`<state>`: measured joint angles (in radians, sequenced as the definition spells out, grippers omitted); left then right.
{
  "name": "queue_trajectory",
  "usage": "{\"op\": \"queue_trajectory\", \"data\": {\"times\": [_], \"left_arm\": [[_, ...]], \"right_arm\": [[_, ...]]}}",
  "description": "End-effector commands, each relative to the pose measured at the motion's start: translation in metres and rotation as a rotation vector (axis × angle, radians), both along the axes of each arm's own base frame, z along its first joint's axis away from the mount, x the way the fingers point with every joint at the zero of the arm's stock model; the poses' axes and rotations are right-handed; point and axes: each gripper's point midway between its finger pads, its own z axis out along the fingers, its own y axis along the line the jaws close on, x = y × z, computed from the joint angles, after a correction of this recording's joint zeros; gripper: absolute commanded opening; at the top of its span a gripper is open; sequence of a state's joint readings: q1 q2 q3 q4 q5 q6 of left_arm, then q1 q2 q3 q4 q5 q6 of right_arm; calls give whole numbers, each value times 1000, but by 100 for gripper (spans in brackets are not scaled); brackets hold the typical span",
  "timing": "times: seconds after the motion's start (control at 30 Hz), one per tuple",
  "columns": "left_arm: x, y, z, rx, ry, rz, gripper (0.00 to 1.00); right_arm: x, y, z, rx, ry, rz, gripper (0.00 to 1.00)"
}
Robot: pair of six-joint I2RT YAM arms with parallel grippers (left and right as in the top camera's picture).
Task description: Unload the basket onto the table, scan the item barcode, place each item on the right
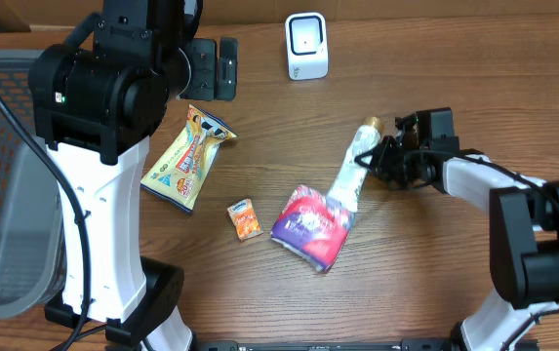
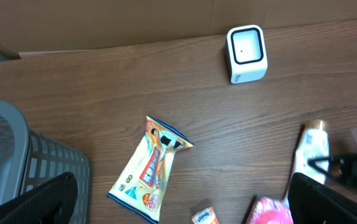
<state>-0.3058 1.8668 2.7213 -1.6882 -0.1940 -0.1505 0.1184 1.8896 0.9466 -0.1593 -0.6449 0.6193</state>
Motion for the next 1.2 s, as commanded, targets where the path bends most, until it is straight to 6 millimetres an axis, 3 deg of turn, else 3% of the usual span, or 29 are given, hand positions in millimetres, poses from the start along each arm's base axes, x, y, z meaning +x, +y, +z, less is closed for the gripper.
{"op": "queue_trajectory", "data": {"times": [0.0,0.1,0.23,0.33,0.43,0.67,0.77,0.83,0.9,0.97,1.07,1.17], "left_arm": [[3,-1,-6,6,19,-13,100],[3,-1,-6,8,19,-14,100],[3,-1,-6,8,19,-14,100],[3,-1,-6,8,19,-14,100],[3,-1,-6,8,19,-15,100],[3,-1,-6,8,19,-14,100],[3,-1,-6,8,19,-14,100],[3,-1,-6,8,19,-15,100],[3,-1,-6,8,19,-15,100],[3,-1,-6,8,19,-15,100],[3,-1,-6,8,19,-15,100],[3,-1,-6,8,19,-14,100]], "right_arm": [[-23,22,64,230,-79,159,4],[-36,30,122,424,-171,272,4],[-51,27,184,584,-270,389,4],[-63,28,216,656,-321,472,4],[-75,28,234,698,-349,529,4],[-72,30,240,675,-359,513,4],[-47,27,222,535,-410,404,4],[-17,17,201,335,-498,292,4],[20,-5,174,48,-566,133,4],[40,-22,163,-150,-618,49,4],[54,-23,168,-330,-726,52,4],[65,-17,186,-461,-836,94,4]]}}
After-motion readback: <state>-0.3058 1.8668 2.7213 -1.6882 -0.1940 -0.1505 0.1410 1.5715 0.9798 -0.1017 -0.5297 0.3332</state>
